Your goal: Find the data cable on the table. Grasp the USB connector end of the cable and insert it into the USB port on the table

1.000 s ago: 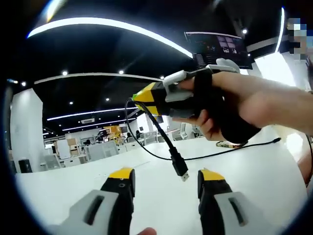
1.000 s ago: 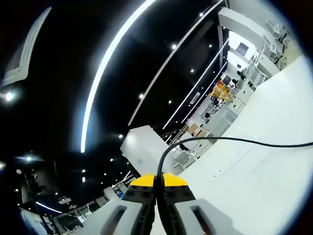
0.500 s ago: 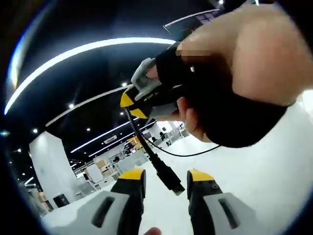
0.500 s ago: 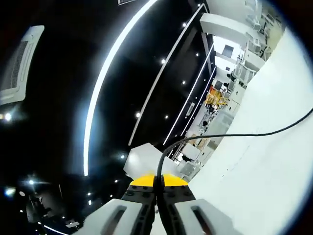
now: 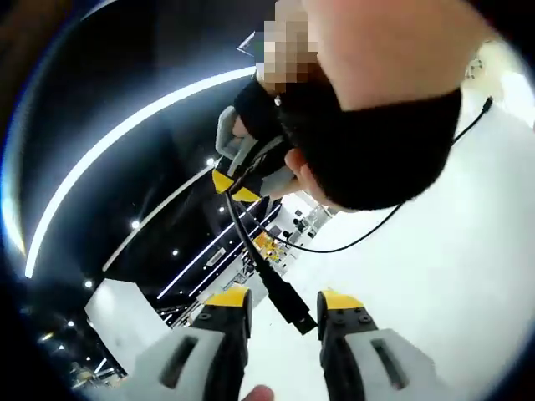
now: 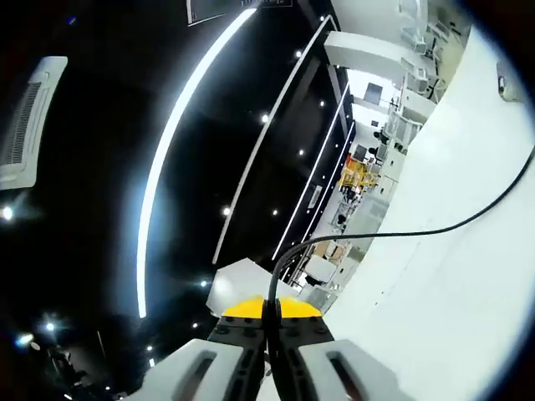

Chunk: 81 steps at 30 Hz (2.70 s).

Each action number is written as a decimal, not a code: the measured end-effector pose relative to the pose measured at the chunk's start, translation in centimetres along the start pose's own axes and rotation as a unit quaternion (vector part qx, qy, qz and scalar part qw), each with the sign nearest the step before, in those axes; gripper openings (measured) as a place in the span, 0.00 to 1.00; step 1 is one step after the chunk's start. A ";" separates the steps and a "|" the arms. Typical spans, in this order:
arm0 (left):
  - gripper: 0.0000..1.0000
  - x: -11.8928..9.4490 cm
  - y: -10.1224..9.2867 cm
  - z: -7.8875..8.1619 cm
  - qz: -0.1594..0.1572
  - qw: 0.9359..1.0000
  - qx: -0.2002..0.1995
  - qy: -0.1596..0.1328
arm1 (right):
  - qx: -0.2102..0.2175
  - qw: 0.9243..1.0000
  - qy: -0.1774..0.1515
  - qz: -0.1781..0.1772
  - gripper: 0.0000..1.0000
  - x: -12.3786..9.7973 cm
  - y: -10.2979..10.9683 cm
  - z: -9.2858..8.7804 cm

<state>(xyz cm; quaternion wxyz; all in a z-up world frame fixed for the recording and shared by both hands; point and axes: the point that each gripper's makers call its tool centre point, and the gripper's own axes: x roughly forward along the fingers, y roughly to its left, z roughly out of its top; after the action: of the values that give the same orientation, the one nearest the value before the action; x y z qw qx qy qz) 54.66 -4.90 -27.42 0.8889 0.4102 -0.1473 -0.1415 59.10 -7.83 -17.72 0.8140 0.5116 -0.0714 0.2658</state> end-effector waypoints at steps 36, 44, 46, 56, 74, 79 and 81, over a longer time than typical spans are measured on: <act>0.13 -2.1 2.2 1.5 0.036 0.980 0.192 -0.029 | 0.036 0.998 -0.052 -0.027 0.05 -2.6 -2.3 2.1; 0.13 -2.5 2.6 2.1 0.040 0.979 0.196 -0.039 | 0.039 0.998 -0.053 -0.003 0.06 -2.8 -1.9 2.1; 0.13 -2.6 2.8 2.2 0.038 0.980 0.189 -0.043 | 0.025 0.998 -0.050 0.013 0.06 -2.7 -1.6 2.2; 0.12 -1.6 4.5 1.5 0.022 0.991 0.124 -0.050 | -0.038 0.995 0.021 0.087 0.11 -2.2 -0.4 0.9; 0.12 -1.5 5.4 0.3 0.023 0.995 0.081 -0.050 | 0.001 0.960 0.188 0.208 0.22 -1.6 -0.1 -5.1; 0.12 -1.7 4.9 0.7 0.014 0.996 0.064 -0.062 | -0.003 0.944 0.207 0.256 0.10 -2.0 1.6 -6.6; 0.12 -2.0 5.1 0.8 0.010 0.996 0.034 -0.076 | 0.028 0.940 0.212 0.268 0.09 -2.4 2.3 -6.6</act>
<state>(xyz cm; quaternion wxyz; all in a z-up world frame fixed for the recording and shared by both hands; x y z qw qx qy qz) 53.21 -1.56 -23.24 0.8620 0.4266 -0.2235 -0.1581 54.86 -2.20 -19.90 0.6942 0.4285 -0.0242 0.5778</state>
